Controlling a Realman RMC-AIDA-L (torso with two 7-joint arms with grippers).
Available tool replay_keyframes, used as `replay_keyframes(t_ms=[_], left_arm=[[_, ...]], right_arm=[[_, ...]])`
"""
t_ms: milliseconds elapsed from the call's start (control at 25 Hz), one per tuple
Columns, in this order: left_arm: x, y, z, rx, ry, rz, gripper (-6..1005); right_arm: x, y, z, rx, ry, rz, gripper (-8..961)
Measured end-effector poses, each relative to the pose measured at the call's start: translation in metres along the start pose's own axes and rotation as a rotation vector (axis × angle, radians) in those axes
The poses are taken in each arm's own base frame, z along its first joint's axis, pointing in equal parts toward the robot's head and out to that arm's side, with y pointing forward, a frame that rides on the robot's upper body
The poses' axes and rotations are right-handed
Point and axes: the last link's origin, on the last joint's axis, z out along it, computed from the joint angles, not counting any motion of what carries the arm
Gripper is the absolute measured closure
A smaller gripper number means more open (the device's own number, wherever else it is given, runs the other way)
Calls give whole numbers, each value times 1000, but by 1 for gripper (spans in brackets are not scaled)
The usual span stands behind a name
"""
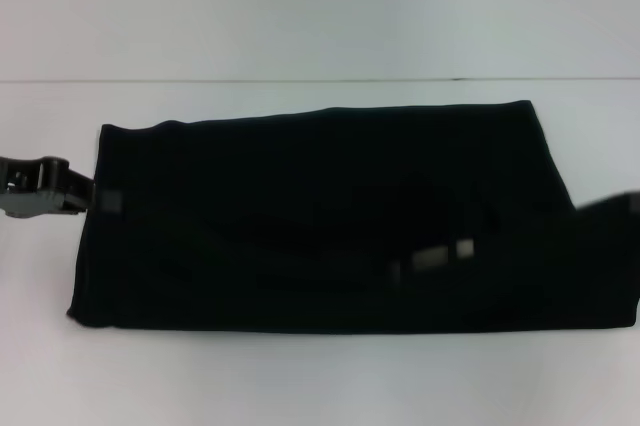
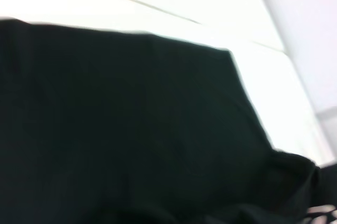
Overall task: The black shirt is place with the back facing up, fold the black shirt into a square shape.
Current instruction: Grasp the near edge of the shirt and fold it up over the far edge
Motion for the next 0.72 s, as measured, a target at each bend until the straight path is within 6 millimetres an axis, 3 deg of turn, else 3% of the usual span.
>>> replay_keyframes(t_ms=[360,480,720], left_arm=[[22,-21,37,164,141,-94,996],[29,-19,45,186,150,-86,996],[53,-7,48,181,218,-50,997]], right_arm=[[-33,-16,39,135,-201,52,902],[-41,-13,52,154,-229,45,900],[-62,-4,59,171,-312,32,897]])
